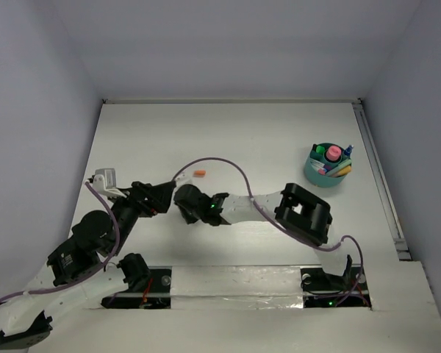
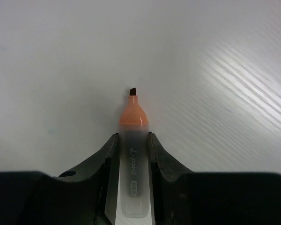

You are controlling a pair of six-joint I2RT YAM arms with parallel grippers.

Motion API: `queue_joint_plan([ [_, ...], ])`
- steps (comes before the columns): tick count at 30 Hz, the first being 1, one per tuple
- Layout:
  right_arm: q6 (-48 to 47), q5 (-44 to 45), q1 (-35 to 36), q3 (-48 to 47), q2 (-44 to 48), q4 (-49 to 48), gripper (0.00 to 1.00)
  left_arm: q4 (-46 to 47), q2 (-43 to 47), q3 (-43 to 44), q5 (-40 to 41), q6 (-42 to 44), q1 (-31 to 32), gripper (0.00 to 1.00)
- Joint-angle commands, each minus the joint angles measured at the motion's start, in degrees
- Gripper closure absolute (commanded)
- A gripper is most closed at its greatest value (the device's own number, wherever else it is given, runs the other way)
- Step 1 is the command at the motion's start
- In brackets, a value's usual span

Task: Sort the stationery into containers
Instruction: Pick up the pen from the center of the board.

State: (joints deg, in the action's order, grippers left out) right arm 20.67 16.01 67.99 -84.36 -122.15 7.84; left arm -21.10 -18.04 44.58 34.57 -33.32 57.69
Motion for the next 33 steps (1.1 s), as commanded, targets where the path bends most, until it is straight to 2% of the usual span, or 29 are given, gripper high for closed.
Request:
queue_joint_plan([
  [1,5.7,2.3,-6.4,8.5,8.7,-4.5,0.92,-3.0,0.7,-1.3,-0.5,-2.0,0.1,0.08],
  [5,7.4,6.2,-10.4,16.3,19.0,-12.0,0.95,0.4,0.2,-7.6,-6.6,-4.2,0.1,0.13],
  [7,8.0,7.8,-11.9,18.4,22.7,-13.2,0.95,2.9,-0.5,-10.0,-9.0,-5.4,0.1,0.19],
  [11,10.8,6.1,-15.3,22.9,30.7,-15.9,0.95,12.4,-4.0,-16.8,-15.7,-8.4,0.1,0.28],
  [14,12.6,3.7,-15.3,24.8,33.1,-17.6,0.95,19.7,-7.2,-19.3,-19.3,-8.7,0.1,0.32],
  [18,16.3,0.3,-15.3,27.9,35.9,-20.9,0.95,25.3,-14.0,-20.4,-17.9,-6.9,0.1,0.33],
  [19,17.5,-1.9,-15.3,29.7,37.0,-22.4,0.98,32.4,-16.0,-21.5,-15.7,-5.8,0.1,0.34],
  [22,18.0,-2.3,-15.3,30.8,37.9,-23.0,0.98,36.0,-17.0,-22.5,-13.8,-5.3,0.1,0.37],
  [26,18.8,-3.0,-15.3,32.4,39.0,-24.3,0.98,39.5,-22.4,-21.3,-12.9,-3.5,0.1,0.42],
  [29,19.1,-3.4,-15.3,32.9,39.4,-25.1,0.98,40.4,-27.5,-18.8,-13.6,-2.3,0.1,0.5],
  [33,18.9,-3.4,-14.8,33.3,40.2,-25.8,0.98,42.5,-30.5,-17.8,-15.1,-1.7,-1.0,0.55],
])
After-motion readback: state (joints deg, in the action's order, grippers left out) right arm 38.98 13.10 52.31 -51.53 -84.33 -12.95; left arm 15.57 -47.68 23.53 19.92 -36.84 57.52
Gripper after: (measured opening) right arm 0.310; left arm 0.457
